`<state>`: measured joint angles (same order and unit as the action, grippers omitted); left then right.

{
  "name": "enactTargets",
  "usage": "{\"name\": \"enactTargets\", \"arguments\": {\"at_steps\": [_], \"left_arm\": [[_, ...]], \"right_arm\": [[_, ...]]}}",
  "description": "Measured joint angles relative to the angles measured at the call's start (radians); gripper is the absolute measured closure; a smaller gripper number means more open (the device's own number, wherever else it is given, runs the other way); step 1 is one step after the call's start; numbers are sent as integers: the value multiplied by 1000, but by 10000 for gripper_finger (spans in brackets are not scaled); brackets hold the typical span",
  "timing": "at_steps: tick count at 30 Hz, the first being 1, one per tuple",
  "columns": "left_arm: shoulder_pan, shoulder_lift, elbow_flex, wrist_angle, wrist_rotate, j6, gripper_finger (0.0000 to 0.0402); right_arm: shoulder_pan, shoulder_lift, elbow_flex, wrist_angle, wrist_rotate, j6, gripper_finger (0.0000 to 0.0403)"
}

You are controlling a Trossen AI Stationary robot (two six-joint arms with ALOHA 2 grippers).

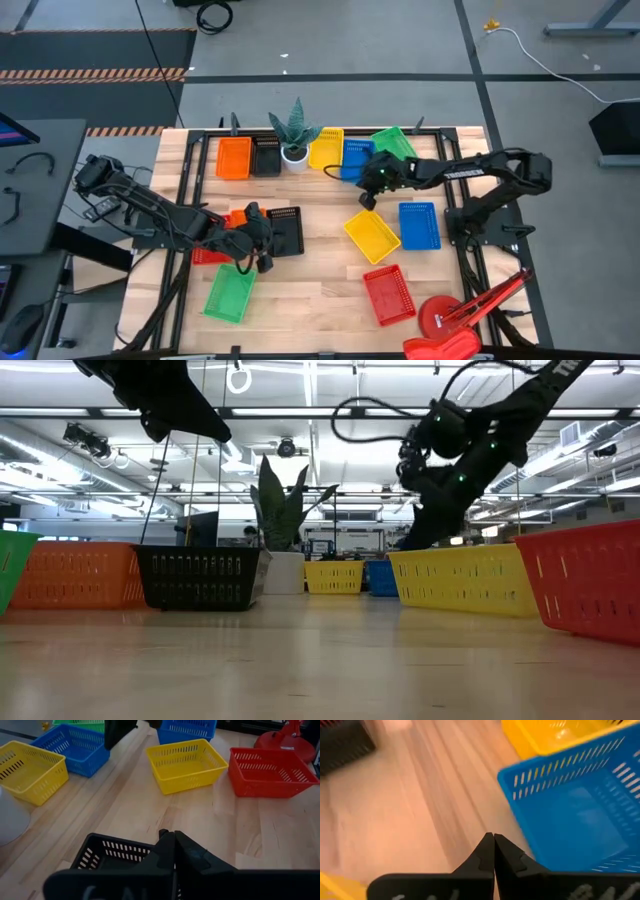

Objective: Stack baskets by color
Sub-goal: Adjust the top blue bin

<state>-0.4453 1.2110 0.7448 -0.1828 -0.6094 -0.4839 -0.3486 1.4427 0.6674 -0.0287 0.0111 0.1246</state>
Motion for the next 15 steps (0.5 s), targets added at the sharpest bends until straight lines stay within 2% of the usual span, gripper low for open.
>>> {"name": "enactTargets", "arguments": {"at_steps": [8, 15], "left_arm": [[1, 0, 0, -1, 0, 0, 384], [1, 0, 0, -1, 0, 0, 391]], "right_arm": [[-28, 73, 0, 38, 195, -34, 402], [-48, 78, 0, 111, 214, -72, 402]]}}
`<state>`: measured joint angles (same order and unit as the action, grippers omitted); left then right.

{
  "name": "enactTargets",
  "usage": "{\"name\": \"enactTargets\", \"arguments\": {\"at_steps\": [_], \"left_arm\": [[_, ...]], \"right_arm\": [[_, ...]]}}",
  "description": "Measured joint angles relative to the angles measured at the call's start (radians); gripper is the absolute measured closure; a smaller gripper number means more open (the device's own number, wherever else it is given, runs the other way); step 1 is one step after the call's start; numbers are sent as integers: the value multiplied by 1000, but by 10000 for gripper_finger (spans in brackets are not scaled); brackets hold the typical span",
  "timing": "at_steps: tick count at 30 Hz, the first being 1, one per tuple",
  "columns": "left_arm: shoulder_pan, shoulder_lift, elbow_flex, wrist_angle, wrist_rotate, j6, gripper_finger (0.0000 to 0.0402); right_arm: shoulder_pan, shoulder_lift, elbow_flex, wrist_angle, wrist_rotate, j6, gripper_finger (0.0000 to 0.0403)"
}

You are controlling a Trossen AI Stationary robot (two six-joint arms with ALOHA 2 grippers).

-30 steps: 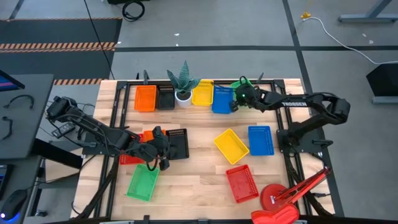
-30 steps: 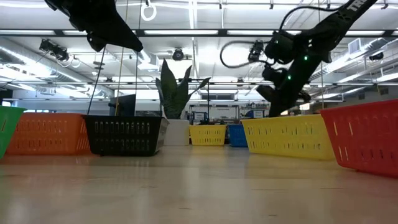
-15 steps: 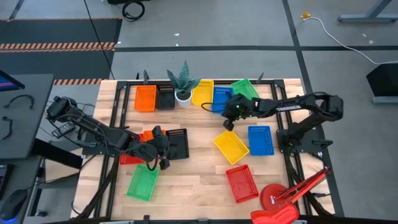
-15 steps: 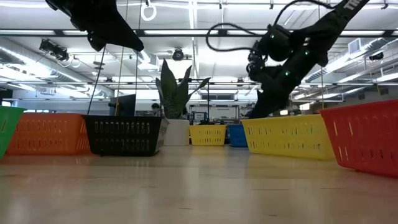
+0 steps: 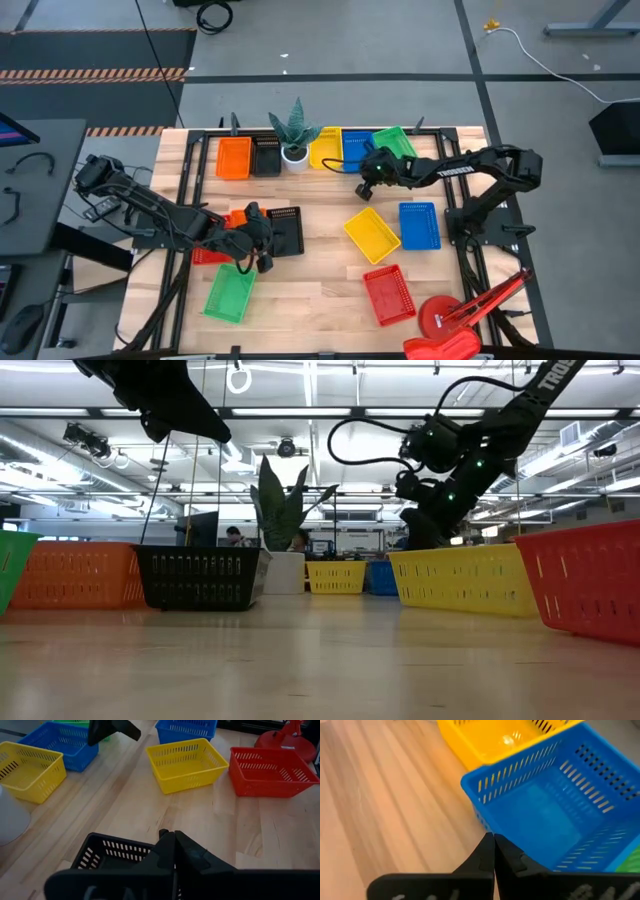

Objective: Stack baskets by color
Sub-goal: Adjust the top blue bin, then adjust the top green bin

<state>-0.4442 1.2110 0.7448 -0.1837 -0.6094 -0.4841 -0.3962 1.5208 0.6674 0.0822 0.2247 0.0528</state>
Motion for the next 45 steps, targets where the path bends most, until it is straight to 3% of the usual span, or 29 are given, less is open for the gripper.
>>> {"name": "enactTargets", "arguments": {"at_steps": [10, 16, 19, 23, 26, 31, 37, 41, 45], "left_arm": [[0, 0, 0, 0, 0, 0, 386], [0, 0, 0, 0, 0, -1, 391], [0, 0, 0, 0, 0, -2, 385], [0, 0, 0, 0, 0, -2, 383], [0, 0, 0, 0, 0, -1, 388], [0, 0, 0, 0, 0, -1, 390], [0, 0, 0, 0, 0, -1, 382], [0, 0, 0, 0, 0, -1, 388], [0, 0, 0, 0, 0, -1, 391]], "right_arm": [[36, -29, 0, 21, 13, -35, 402], [43, -109, 0, -16, 326, 53, 402], [-10, -139, 0, -120, 382, 191, 402], [-99, -136, 0, -276, 382, 344, 402], [-150, -112, 0, -325, 310, 387, 402], [-188, -75, 0, -294, 133, 379, 402], [-189, -66, 0, -225, 27, 363, 402], [-188, -66, 0, -207, 18, 328, 402], [-161, -68, 0, -204, 78, 288, 402]]}}
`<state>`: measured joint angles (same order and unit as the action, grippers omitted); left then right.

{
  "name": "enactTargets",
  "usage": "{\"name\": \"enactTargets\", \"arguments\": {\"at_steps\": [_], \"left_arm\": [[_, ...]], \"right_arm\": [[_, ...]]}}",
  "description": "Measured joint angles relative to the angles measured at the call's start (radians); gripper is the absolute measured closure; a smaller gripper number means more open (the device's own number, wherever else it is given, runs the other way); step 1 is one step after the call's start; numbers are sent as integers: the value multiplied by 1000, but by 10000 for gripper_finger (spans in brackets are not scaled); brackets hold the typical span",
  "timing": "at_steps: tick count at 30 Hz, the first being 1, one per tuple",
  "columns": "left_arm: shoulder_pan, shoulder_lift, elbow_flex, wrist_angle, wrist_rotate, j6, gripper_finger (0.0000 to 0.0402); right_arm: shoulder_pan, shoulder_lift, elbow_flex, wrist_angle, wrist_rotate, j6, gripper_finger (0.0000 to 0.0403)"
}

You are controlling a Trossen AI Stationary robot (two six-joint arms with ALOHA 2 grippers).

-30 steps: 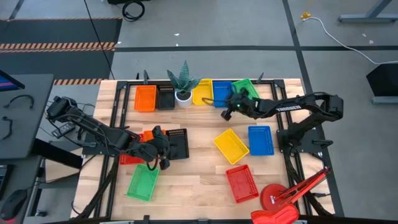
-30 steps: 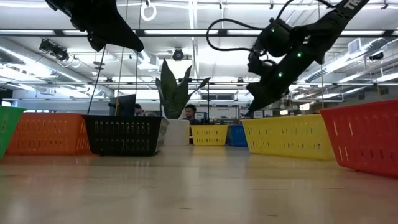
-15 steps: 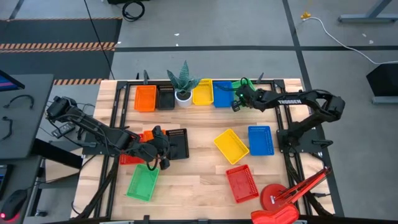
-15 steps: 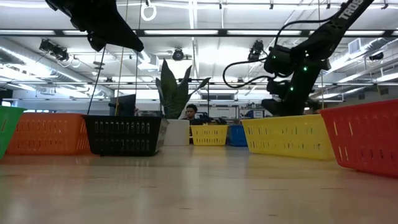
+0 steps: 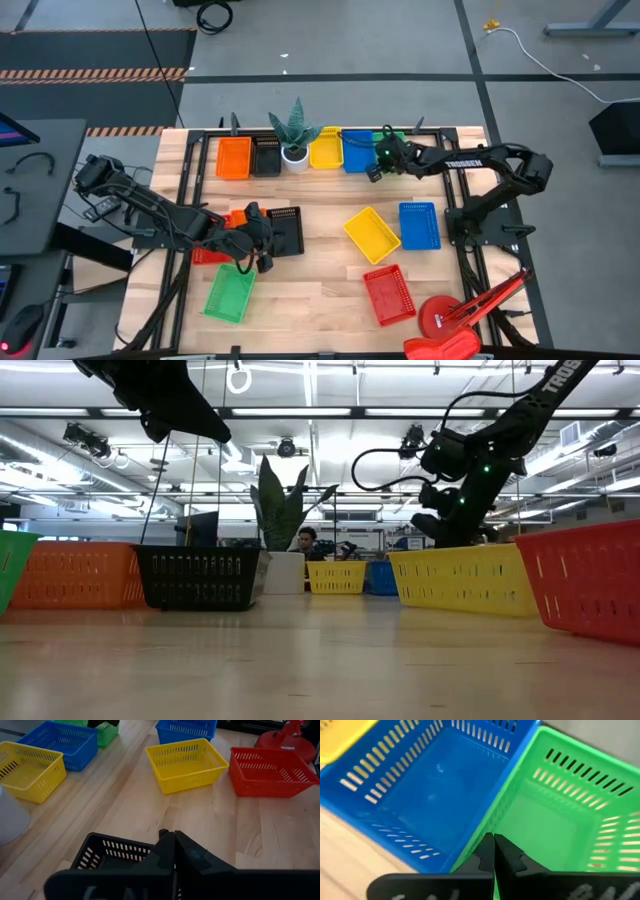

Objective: Stack baskets by color
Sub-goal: Adjust the top green bin, then move the bottom red bin to the top right of the table

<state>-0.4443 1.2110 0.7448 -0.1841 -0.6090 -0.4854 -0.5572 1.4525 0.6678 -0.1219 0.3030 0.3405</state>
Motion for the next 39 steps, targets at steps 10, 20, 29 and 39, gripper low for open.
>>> {"name": "enactTargets", "arguments": {"at_steps": [10, 20, 29, 39], "left_arm": [[0, 0, 0, 0, 0, 0, 386], [-3, 0, 0, -9, 0, 1, 383], [-3, 0, 0, -22, 0, 0, 391], [-4, 0, 0, -29, 1, 0, 384]], "right_arm": [[293, -21, 0, 41, 259, 43, 403], [640, -21, 103, 106, 344, -76, 402], [916, 5, 284, 28, 74, -262, 394], [1176, 140, 544, -419, -88, -70, 326]]}}
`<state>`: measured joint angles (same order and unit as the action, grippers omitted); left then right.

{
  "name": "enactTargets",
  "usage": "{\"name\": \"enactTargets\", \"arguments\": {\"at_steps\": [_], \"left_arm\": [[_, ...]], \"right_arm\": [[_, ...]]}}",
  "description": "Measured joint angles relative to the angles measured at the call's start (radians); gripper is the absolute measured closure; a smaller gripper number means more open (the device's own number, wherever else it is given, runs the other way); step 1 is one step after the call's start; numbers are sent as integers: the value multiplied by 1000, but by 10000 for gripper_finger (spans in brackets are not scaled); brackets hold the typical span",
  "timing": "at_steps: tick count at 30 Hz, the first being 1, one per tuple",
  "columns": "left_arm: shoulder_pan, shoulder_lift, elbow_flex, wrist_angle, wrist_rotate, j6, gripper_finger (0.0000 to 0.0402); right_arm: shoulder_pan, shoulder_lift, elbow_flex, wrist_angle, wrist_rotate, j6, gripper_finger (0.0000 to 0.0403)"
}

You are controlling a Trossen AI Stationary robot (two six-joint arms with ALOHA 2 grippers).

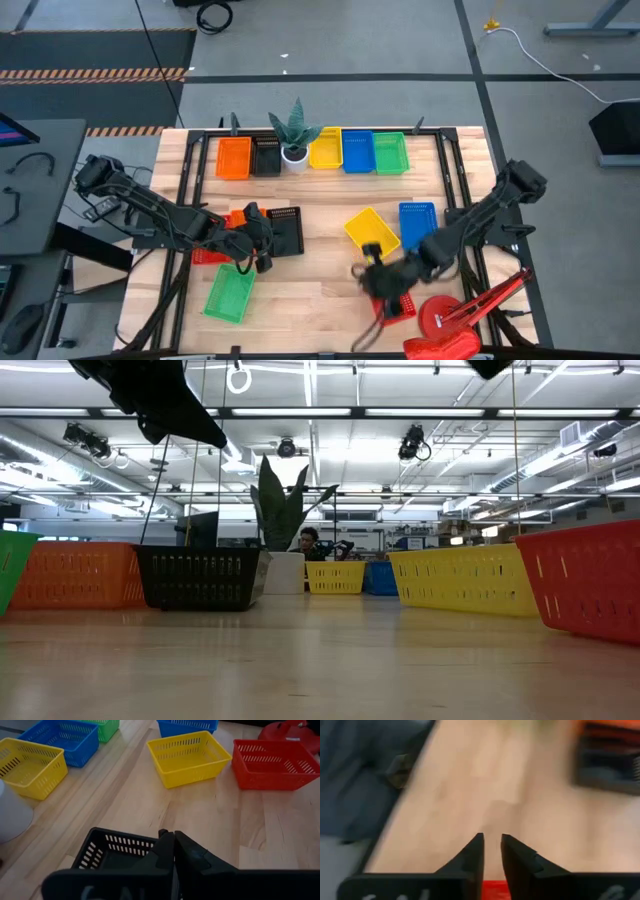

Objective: Stack baskets by color
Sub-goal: Move the bottom red bin to the top right of the table

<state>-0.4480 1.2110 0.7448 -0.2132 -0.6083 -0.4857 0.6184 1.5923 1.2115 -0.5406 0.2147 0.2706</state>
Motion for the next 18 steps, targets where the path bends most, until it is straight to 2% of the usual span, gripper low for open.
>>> {"name": "enactTargets", "arguments": {"at_steps": [3, 10, 14, 18], "left_arm": [[0, 0, 0, 4, 0, 0, 390], [0, 0, 0, 4, -1, 8, 384], [0, 0, 0, 3, -1, 11, 382], [0, 0, 0, 5, -1, 27, 389]], "right_arm": [[53, 61, 31, -89, -85, 99, 293], [169, 182, 50, -129, -246, 321, 217], [223, 229, 50, -164, -241, 377, 189], [250, 278, 50, -206, -175, 382, 188]]}}
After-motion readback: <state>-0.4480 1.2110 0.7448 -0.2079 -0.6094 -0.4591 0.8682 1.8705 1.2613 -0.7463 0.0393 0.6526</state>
